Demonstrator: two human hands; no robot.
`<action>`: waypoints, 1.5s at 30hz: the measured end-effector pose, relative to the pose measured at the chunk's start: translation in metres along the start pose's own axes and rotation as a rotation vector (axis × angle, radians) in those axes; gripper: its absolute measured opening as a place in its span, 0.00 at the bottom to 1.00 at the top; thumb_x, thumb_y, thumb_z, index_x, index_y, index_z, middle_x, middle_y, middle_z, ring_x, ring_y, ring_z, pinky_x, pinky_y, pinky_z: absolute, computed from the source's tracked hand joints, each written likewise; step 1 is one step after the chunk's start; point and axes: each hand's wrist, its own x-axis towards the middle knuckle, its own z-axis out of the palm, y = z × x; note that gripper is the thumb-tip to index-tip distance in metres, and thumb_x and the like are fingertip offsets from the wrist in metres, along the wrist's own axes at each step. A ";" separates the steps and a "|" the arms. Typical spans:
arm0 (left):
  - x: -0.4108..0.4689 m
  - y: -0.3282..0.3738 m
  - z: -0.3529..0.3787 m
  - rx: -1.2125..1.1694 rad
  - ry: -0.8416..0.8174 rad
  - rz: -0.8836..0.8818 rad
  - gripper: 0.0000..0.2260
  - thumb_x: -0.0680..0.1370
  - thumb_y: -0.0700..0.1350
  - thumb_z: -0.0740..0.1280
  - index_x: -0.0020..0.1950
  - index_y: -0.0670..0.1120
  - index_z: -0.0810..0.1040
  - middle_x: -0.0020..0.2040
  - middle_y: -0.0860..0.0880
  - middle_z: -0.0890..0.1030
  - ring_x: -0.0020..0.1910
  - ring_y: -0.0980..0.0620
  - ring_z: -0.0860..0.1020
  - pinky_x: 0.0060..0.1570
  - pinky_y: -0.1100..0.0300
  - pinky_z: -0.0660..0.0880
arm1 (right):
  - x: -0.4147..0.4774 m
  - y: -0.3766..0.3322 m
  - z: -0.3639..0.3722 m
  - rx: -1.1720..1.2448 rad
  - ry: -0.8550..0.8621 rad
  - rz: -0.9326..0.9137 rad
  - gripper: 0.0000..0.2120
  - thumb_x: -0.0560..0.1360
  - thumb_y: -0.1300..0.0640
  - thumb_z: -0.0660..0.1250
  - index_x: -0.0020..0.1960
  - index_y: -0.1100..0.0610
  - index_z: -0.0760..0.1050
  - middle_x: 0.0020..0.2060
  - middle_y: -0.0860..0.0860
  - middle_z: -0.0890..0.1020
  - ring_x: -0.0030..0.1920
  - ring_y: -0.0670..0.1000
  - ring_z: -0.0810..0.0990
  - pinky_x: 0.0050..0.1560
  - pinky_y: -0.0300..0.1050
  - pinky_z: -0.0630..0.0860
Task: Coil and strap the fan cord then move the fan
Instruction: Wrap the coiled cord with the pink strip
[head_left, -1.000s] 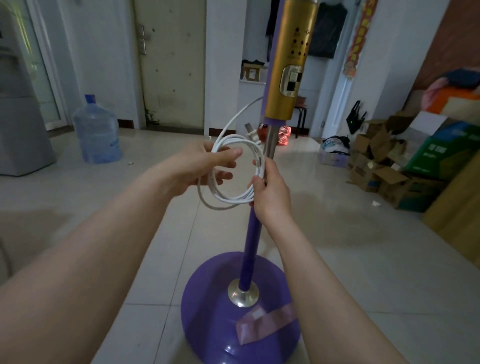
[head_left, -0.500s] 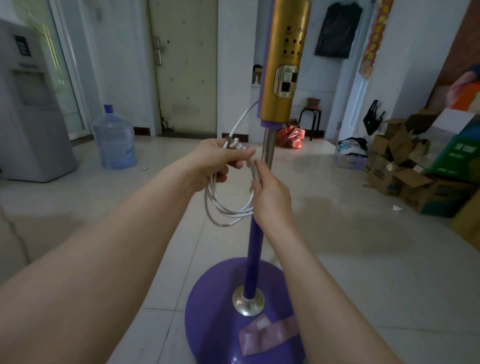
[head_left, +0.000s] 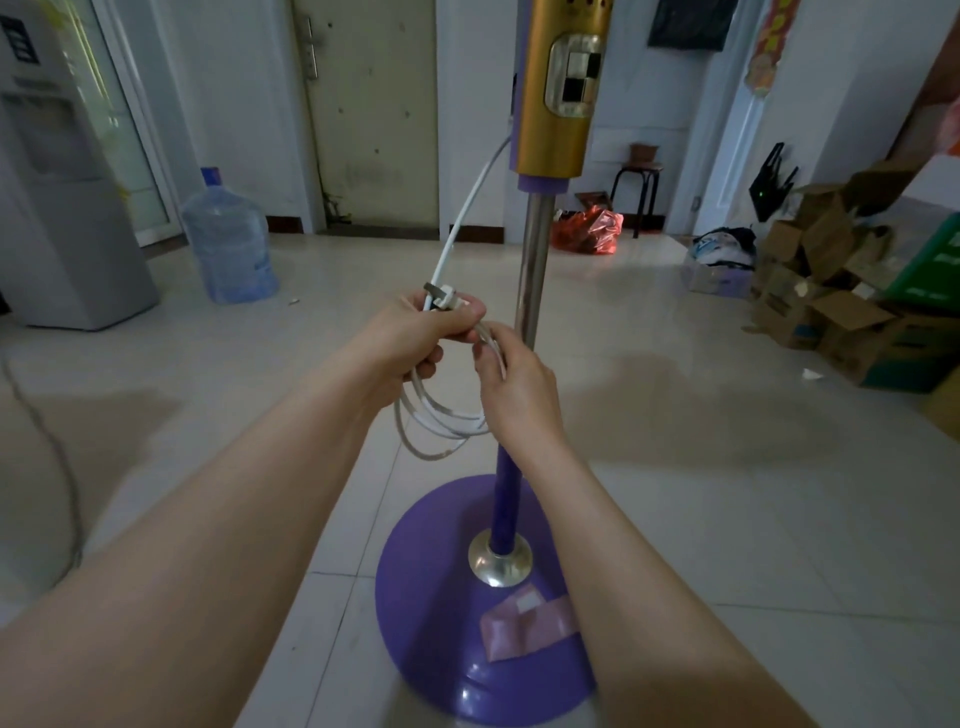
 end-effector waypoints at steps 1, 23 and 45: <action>-0.001 -0.006 0.002 -0.003 0.006 0.004 0.04 0.74 0.51 0.72 0.46 0.52 0.81 0.31 0.54 0.82 0.21 0.61 0.70 0.22 0.68 0.67 | -0.002 0.004 0.002 0.012 -0.016 0.013 0.13 0.82 0.49 0.56 0.63 0.44 0.74 0.38 0.35 0.74 0.42 0.35 0.75 0.42 0.34 0.70; -0.008 -0.073 0.038 0.199 -0.061 -0.139 0.05 0.74 0.46 0.73 0.47 0.47 0.82 0.34 0.49 0.84 0.25 0.58 0.79 0.27 0.67 0.75 | -0.041 0.096 0.043 0.102 -0.108 0.782 0.25 0.81 0.48 0.50 0.59 0.65 0.78 0.56 0.64 0.82 0.58 0.65 0.79 0.60 0.61 0.76; 0.002 -0.075 0.033 0.207 -0.193 -0.204 0.04 0.73 0.45 0.73 0.46 0.48 0.82 0.32 0.49 0.85 0.23 0.58 0.77 0.24 0.69 0.73 | -0.073 0.185 0.073 -0.394 -0.657 0.735 0.20 0.79 0.62 0.58 0.70 0.61 0.71 0.70 0.60 0.71 0.69 0.58 0.71 0.68 0.50 0.70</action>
